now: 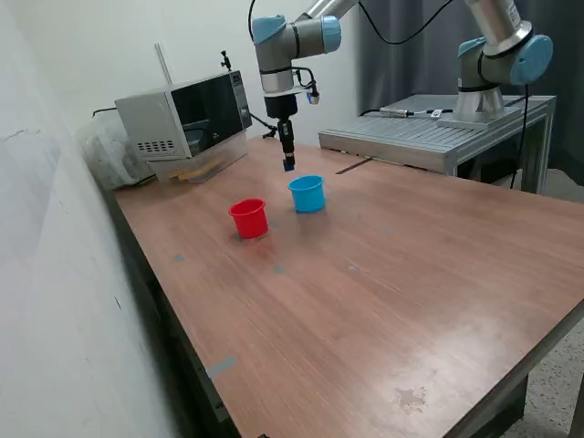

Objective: Place red objects in the red bin, and blue objects in the blue bin.

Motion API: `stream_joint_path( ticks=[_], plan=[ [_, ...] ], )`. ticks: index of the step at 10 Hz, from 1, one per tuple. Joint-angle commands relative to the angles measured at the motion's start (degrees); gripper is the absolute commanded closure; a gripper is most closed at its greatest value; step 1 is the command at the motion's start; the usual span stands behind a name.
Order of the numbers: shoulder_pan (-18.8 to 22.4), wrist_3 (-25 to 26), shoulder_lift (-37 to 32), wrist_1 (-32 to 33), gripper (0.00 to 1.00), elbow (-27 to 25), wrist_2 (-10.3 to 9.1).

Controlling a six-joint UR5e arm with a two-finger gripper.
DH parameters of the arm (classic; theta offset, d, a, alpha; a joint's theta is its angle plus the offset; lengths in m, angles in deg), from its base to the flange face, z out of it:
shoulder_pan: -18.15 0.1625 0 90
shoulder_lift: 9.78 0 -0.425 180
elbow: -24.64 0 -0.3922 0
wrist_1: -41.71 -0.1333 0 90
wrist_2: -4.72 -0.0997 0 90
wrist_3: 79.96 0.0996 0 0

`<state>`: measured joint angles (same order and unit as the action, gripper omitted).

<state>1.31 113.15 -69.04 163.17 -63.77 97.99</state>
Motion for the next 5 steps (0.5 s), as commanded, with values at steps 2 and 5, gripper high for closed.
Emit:
stream_joint_path(
  ticks=[2,5],
  plan=[
    [-0.5,-0.7,-0.3,0.0,1.00,-3.4,0.08],
    [-0.5,-0.7,-0.3,0.3,1.00,-4.1,-0.01]
  ],
)
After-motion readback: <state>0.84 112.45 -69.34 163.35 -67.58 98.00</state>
